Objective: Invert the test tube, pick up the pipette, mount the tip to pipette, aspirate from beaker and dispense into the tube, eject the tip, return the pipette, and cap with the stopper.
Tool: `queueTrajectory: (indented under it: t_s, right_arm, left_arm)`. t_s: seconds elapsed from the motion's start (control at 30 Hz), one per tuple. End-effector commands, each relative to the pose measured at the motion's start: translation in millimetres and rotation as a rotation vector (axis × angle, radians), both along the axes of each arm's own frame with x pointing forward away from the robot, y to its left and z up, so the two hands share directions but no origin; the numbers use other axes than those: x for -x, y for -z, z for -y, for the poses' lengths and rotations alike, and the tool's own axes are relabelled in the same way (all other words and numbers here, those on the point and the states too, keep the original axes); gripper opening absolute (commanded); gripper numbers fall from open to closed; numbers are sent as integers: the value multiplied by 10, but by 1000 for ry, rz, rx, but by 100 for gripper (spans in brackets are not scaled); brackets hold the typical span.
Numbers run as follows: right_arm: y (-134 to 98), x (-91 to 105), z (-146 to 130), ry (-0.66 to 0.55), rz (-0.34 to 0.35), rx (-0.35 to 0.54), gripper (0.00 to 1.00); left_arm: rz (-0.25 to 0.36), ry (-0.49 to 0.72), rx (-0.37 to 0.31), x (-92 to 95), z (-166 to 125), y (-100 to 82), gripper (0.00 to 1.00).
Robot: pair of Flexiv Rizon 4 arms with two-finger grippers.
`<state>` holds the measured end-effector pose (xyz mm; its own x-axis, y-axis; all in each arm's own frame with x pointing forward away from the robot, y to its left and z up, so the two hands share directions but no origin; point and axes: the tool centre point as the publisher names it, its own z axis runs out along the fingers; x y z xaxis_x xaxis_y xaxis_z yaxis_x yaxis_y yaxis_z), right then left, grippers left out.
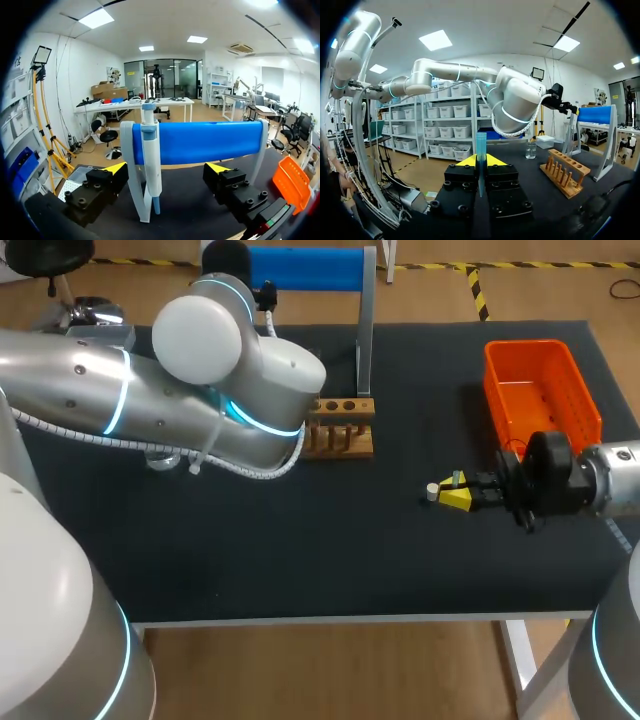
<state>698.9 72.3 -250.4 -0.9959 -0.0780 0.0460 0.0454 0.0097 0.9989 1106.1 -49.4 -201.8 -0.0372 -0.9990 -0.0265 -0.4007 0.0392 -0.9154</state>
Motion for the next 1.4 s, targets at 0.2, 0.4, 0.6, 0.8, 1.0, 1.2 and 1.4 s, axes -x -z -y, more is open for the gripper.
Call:
queueTrajectory:
  t_s: [0.2, 0.4, 0.6, 0.8, 1.0, 1.2, 1.4]
  right_arm:
    - [-3, 4, 1, 1, 0, 1, 0]
    - [-3, 4, 1, 1, 0, 1, 0]
    - [-3, 4, 1, 1, 0, 1, 0]
    - [-3, 4, 1, 1, 0, 1, 0]
    - [-3, 4, 1, 1, 0, 1, 0]
    - [-3, 4, 1, 1, 0, 1, 0]
    - [-3, 4, 1, 1, 0, 1, 0]
  left_arm:
    - [-4, -1, -2, -14, 7, -1, 100]
    - [-4, -1, -2, -14, 7, -1, 100]
    - [-4, -1, -2, -14, 7, -1, 100]
    - [-4, -1, -2, -14, 7, -1, 100]
    - [1, 1, 0, -43, 17, -10, 100]
    - [11, -2, 7, -102, 3, -31, 100]
    - [15, -15, 13, -161, -38, -30, 100]
